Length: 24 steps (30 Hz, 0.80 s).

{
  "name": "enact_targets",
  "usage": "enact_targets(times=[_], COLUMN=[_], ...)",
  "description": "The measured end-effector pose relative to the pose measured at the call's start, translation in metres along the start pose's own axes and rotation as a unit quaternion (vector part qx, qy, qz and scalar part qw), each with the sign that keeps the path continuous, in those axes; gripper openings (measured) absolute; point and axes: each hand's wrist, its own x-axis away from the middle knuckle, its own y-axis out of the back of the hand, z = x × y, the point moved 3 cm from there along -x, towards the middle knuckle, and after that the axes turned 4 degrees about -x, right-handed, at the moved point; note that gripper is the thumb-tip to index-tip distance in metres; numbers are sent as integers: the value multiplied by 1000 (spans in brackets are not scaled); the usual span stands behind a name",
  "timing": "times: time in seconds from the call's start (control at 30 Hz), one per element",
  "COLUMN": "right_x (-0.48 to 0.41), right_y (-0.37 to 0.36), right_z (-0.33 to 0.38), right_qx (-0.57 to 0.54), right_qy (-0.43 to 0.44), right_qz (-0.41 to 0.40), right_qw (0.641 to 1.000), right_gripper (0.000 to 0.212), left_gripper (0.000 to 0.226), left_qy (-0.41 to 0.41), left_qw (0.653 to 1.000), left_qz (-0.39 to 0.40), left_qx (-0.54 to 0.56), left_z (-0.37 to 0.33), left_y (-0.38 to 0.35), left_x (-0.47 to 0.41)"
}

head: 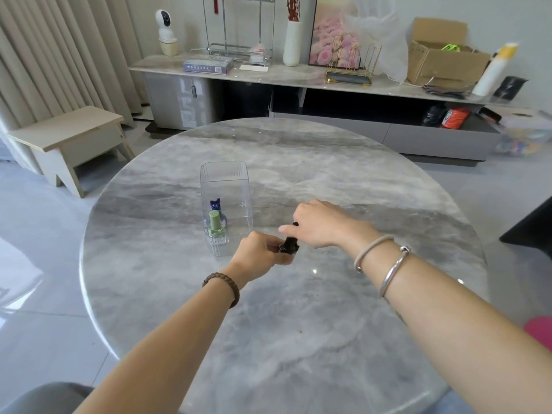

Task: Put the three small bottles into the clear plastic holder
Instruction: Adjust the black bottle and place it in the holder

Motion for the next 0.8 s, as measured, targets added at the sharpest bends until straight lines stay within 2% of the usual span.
enact_targets(times=[0.1,0.13,0.17,0.23,0.3,0.47,0.57,0.8], right_x=[2,1,0,-4,-3,-5,-6,-10], right_y=[5,6,6,5,4,-2,-4,0], right_z=[0,-1,-2,-4,-2,1,3,9], right_qx=[51,43,18,-58,-77,-29,-39,-76], right_qy=[-37,-44,-35,-3,22,29,40,20], right_qz=[-53,-47,-31,11,15,-2,-31,-125], right_qw=[997,997,999,998,997,999,998,989], right_gripper=[62,63,58,32,23,31,34,35], left_gripper=[23,22,22,22,24,23,23,20], left_qy=[1,0,-2,-2,-3,-8,-10,-33], left_qw=[1000,1000,1000,1000,1000,999,999,998], left_qz=[3,6,8,6,10,26,27,-56], left_qx=[-7,-6,-4,4,8,19,23,4], left_z=[-2,-3,-4,-4,-3,2,2,-5], left_y=[-1,-1,-1,1,1,-4,-4,6], left_x=[1,1,2,1,1,3,3,0])
